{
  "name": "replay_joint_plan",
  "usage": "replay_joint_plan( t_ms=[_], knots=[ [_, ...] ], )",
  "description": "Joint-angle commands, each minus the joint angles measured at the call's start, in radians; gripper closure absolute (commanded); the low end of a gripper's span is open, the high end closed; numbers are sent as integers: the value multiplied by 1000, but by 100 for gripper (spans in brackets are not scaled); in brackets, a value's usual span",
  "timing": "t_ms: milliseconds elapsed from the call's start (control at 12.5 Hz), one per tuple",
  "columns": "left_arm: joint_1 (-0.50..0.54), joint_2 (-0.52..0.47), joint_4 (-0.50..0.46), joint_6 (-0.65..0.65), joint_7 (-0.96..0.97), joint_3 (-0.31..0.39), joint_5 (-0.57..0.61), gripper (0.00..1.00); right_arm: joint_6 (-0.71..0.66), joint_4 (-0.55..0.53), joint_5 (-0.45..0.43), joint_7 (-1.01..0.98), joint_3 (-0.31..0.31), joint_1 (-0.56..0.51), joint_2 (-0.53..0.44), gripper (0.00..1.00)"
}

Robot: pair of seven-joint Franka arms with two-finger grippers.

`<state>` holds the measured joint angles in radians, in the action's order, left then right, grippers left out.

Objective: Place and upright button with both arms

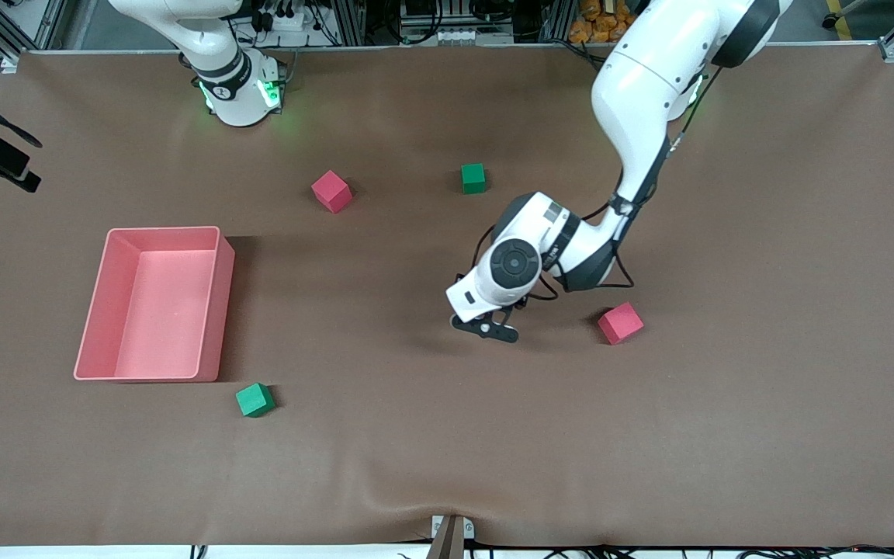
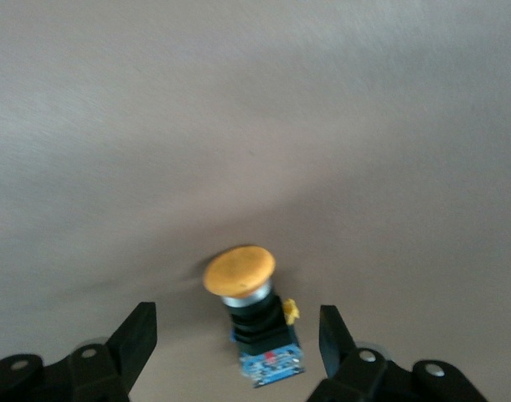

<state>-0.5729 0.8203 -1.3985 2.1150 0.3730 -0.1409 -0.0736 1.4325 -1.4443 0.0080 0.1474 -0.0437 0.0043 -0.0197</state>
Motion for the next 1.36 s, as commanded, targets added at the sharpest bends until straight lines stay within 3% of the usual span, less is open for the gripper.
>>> replay_joint_plan(
  t_ms=[0, 321, 1284],
  knots=[
    [-22, 17, 16, -18, 21, 9, 3, 17, -6, 12, 15, 15, 1, -4, 3, 0],
    [-28, 29, 16, -23, 26, 10, 0, 30, -1, 12, 13, 14, 1, -3, 3, 0],
    [-36, 42, 12, -66, 142, 9, 0, 37, -23, 10, -22, -3, 2, 19, 4, 0]
  ],
)
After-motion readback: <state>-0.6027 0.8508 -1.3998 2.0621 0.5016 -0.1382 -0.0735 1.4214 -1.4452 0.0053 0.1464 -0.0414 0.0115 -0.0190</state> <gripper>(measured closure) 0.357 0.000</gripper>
